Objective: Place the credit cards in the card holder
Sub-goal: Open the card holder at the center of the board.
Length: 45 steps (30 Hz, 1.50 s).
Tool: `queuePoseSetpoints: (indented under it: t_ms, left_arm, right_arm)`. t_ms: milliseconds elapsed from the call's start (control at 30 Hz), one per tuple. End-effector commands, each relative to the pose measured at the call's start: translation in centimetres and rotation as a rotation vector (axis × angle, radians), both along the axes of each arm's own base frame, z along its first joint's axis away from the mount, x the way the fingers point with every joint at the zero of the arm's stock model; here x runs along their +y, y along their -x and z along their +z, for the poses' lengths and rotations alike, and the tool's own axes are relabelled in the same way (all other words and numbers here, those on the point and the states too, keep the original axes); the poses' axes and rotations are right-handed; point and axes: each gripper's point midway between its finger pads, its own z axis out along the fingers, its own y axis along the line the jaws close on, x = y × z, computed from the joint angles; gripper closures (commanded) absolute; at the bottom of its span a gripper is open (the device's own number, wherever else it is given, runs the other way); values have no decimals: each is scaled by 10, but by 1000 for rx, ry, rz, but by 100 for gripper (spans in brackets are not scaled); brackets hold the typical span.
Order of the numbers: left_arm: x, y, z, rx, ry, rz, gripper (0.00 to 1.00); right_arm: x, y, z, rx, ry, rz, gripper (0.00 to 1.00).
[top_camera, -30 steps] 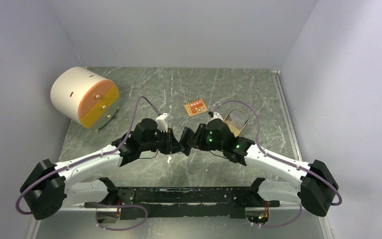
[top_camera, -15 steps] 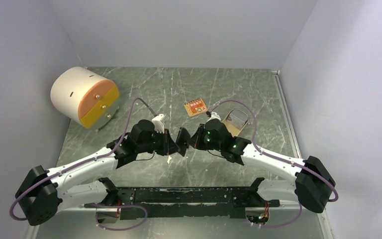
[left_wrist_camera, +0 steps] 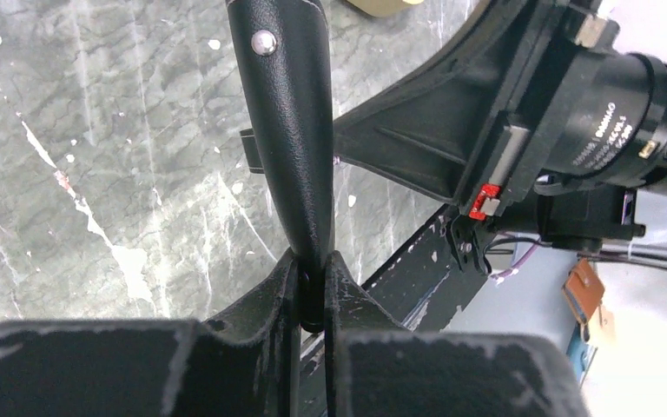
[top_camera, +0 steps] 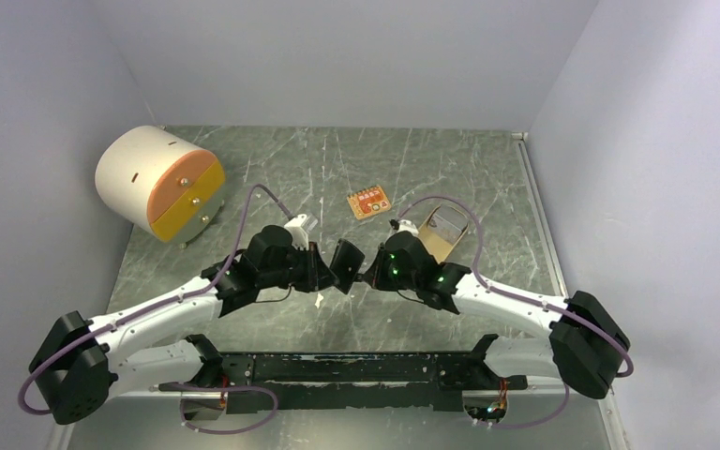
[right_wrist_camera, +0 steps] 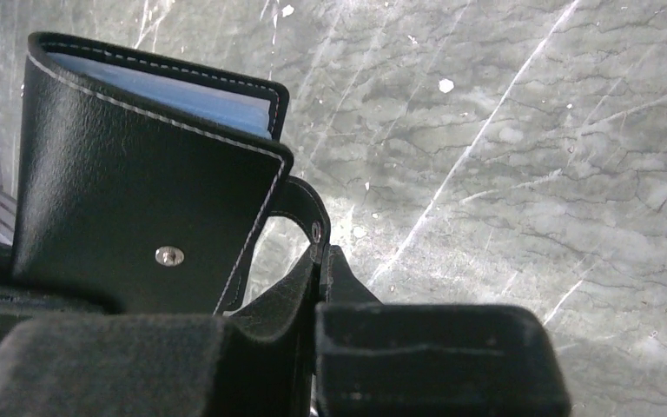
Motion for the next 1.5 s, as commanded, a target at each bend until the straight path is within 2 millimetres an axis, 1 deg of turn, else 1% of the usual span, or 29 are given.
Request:
queuePoseSetpoints:
  t_ms: [0, 67, 133, 167, 267, 300, 367, 433, 500, 533, 600, 667, 700, 733, 767, 800, 833, 933, 1000, 1067, 1167, 1200, 1333, 1467]
  left_arm:
    - [-3, -8, 12, 49, 55, 92, 91]
    - [-5, -4, 6, 95, 71, 99, 89]
    - [-6, -2, -5, 142, 71, 114, 89]
    - [-5, 0, -14, 163, 69, 118, 89]
    - [-13, 9, -29, 202, 126, 79, 90]
    - [-14, 11, -38, 227, 121, 78, 90]
    - [-15, 11, -48, 249, 104, 80, 88]
    - [-14, 8, -52, 244, 78, 85, 82]
    - [-10, 5, -58, 235, 31, 97, 72]
    - [-7, 3, -61, 230, -2, 111, 66]
    - [2, -2, -64, 221, -63, 149, 56]
    - [9, -5, -63, 206, -96, 178, 51]
    - [11, -6, -62, 198, -101, 184, 50]
    - [12, -6, -61, 193, -98, 180, 50]
    - [10, -4, -60, 194, -92, 172, 51]
    - [9, -3, -61, 199, -87, 160, 52]
    - [7, -1, -61, 203, -82, 146, 54]
    - [0, 3, -64, 218, -66, 101, 60]
    - [-2, 5, -67, 225, -61, 88, 69]
    - [-2, 5, -67, 222, -54, 88, 76]
    - [-1, 6, -67, 215, -57, 86, 84]
    - [0, 5, -67, 213, -58, 88, 86]
    - [0, 6, -66, 210, -46, 86, 87]
    - [0, 8, -66, 213, -35, 89, 86]
  right_arm:
    - [-4, -1, 3, -42, -9, 6, 100]
    - [-4, 2, 3, -45, -29, 16, 100]
    - [-3, 6, -1, -46, -41, 33, 100]
    - [-2, 7, -2, -48, -49, 45, 100]
    - [3, 11, -12, -52, -55, 95, 100]
    - [3, 12, -17, -38, -49, 104, 100]
    - [4, 14, -22, -27, -39, 120, 100]
    - [1, 14, -25, -26, -34, 112, 100]
    - [-2, 14, -24, -38, -32, 108, 100]
    - [-4, 15, -23, -46, -29, 111, 100]
    - [-7, 17, -22, -59, -18, 124, 100]
    - [-11, 18, -20, -62, -7, 122, 100]
    - [-11, 18, -18, -65, -6, 125, 100]
    - [-13, 18, -17, -61, -2, 115, 100]
    - [-14, 17, -16, -48, 5, 95, 95]
    - [-13, 17, -15, -30, 0, 79, 85]
    - [-12, 17, -13, -11, -8, 65, 79]
    - [-7, 17, -10, 33, -20, 20, 66]
    - [-5, 17, -9, 48, -19, 4, 60]
    - [-5, 16, -9, 59, -5, -9, 55]
    - [-5, 15, -14, 64, 11, -19, 50]
    - [-5, 15, -16, 65, 11, -20, 49]
    - [3, 16, -24, 68, 7, 24, 49]
    - [8, 13, -30, 73, 28, 42, 50]
